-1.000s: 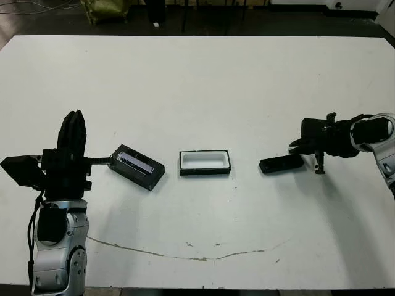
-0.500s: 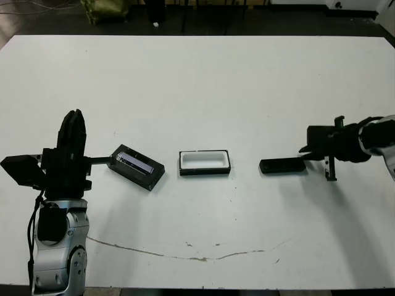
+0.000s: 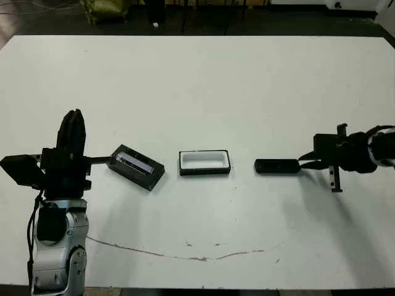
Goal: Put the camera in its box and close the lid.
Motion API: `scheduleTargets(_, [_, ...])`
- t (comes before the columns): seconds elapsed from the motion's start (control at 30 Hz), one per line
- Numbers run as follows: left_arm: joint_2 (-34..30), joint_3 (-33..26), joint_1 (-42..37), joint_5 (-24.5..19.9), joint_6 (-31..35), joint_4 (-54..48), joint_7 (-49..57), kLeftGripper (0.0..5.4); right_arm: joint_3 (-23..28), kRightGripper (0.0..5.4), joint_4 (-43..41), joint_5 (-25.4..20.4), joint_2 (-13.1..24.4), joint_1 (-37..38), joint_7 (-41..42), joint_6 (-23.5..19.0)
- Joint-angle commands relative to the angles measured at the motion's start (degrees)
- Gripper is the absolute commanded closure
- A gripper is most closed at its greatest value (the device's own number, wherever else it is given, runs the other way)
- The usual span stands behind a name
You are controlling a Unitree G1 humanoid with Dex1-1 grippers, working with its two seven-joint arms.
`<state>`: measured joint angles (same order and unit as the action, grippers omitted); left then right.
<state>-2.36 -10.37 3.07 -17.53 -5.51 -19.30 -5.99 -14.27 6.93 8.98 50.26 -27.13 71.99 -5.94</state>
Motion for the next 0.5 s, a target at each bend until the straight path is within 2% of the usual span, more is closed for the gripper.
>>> scheduleTargets(0.03, [-0.16, -0.32, 1.0, -0.35, 0.73, 0.5, -0.07, 5.37, 0.18, 5.4, -4.48, -0.72, 1.9, 2.14, 1.19, -3.07])
scheduleTargets(0.27, [-0.09, -0.28, 1.22, 0.04, 0.7, 0.41, 0.17, 5.37, 0.67, 5.4, -10.21, -2.3, 2.85, 4.49, 0.98, -6.44])
scheduleTargets(0.5, [-0.27, -0.19, 1.43, 0.49, 0.53, 0.43, -0.04, 5.37, 0.89, 5.4, -10.98, -5.17, 2.69, 5.27, 1.73, -7.58])
